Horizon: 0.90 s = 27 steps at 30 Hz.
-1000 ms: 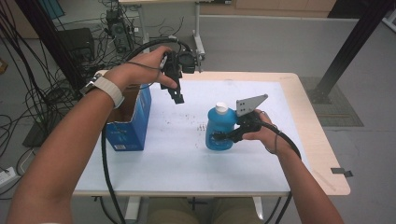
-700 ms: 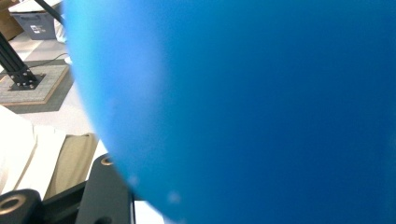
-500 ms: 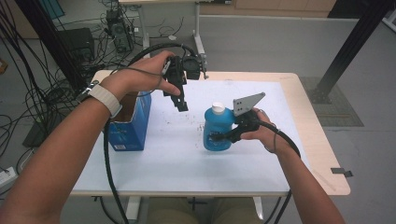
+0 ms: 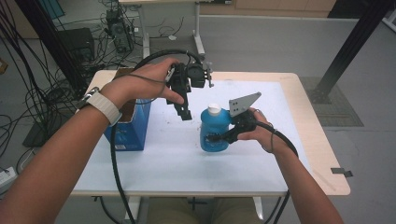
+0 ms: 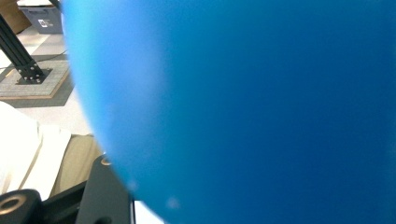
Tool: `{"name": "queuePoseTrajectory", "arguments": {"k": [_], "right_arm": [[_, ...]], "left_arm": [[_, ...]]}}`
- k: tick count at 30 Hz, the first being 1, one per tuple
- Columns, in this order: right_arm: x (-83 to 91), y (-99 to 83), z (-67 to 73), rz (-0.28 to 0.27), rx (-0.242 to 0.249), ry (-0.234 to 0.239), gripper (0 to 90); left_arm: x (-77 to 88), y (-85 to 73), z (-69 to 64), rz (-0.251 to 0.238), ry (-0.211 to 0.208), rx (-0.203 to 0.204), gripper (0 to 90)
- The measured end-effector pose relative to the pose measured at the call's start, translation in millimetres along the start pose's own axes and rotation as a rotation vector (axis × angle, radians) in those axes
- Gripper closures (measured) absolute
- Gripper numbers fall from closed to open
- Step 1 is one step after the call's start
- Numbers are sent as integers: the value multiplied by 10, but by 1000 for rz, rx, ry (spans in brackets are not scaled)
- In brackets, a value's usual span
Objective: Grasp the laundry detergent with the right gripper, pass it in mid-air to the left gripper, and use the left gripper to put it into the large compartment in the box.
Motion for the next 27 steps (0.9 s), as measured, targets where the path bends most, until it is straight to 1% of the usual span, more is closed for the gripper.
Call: {"name": "queuePoseTrajectory", "arguments": {"k": [10, 15, 18, 27], "right_arm": [[-48, 26, 28, 10, 10, 13, 430], [-89, 31, 51, 11, 14, 21, 430], [-110, 35, 55, 13, 14, 24, 430], [-177, 47, 66, 15, 14, 36, 430]], "left_arm": [[-16, 48, -106, -20, -1, -4, 60], [-33, 61, -128, -23, -1, -2, 56], [-37, 68, -141, -33, -5, 7, 54], [-52, 95, -171, -52, -13, 3, 51]]}}
Point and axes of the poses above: each handheld gripper's, and its own axes: x roughly backward along the jaws, y roughly out of its top, z roughly to its left, the point moved 5 cm from there along -x, roughly forward along the jaws
